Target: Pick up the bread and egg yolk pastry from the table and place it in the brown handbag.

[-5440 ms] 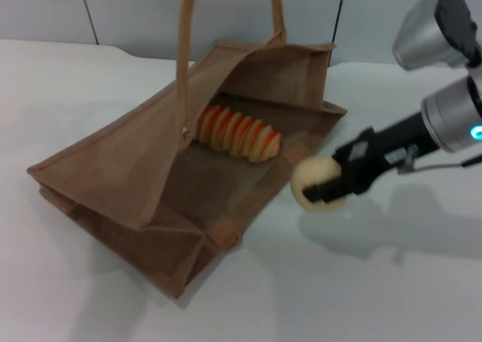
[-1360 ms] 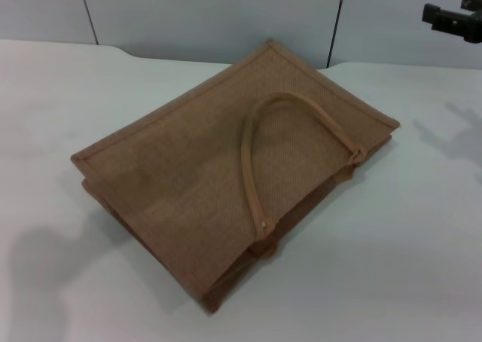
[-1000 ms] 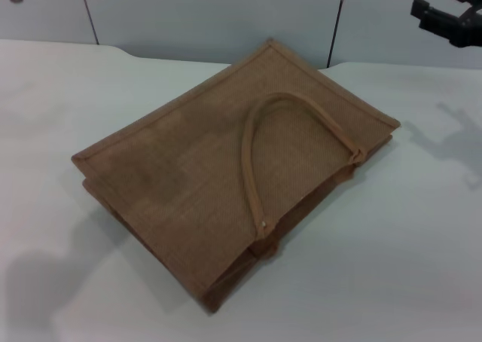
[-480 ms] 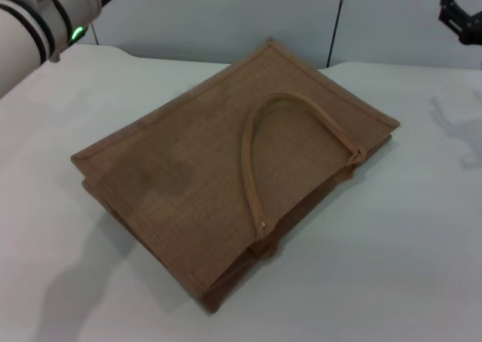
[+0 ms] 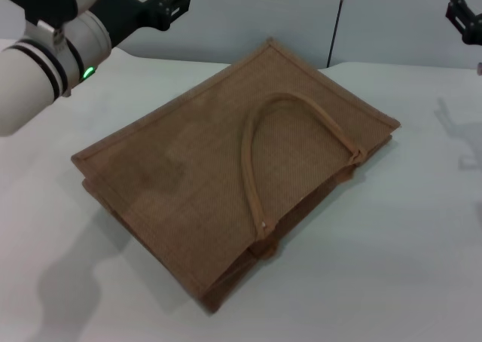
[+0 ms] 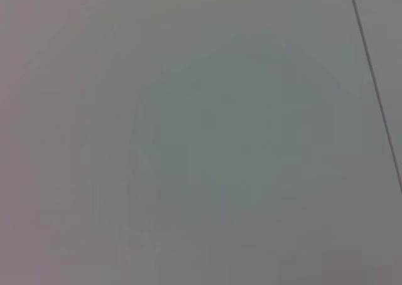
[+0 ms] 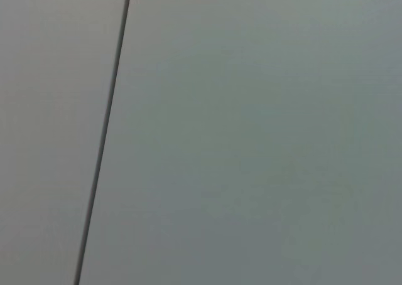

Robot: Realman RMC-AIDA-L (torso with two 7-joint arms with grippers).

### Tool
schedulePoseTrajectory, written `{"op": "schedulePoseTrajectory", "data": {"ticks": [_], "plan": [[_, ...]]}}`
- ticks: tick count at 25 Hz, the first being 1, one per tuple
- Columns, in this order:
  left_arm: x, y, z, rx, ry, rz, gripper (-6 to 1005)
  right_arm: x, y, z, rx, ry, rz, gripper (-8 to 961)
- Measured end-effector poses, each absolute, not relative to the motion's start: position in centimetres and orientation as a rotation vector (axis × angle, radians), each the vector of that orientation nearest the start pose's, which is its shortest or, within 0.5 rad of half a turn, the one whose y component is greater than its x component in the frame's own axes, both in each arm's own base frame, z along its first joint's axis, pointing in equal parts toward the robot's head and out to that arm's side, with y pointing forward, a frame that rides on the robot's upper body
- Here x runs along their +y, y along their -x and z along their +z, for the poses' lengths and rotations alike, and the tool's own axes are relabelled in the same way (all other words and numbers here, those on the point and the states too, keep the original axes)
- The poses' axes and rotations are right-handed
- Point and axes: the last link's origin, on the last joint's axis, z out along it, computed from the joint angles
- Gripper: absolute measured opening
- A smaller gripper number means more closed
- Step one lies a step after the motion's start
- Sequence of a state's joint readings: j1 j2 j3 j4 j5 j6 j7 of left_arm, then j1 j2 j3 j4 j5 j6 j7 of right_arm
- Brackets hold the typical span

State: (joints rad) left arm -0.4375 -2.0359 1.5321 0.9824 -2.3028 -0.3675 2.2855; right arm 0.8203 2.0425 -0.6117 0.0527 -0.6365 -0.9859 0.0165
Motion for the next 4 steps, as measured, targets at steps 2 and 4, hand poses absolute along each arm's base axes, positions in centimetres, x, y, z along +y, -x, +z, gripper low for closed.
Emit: {"op": "schedulePoseTrajectory", "data": {"ticks": [2, 4], "plan": [[43.11, 19.93, 2.76, -0.285, 1.938, -0.534, 686, 43.83, -26.54, 1.36, 0.384, 1.605, 0.569, 877], [43.01, 20.13, 2.6, -0.283, 1.938, -0.545, 686, 43.85, -26.57, 1.44, 0.383, 1.603, 0.568, 877]]}}
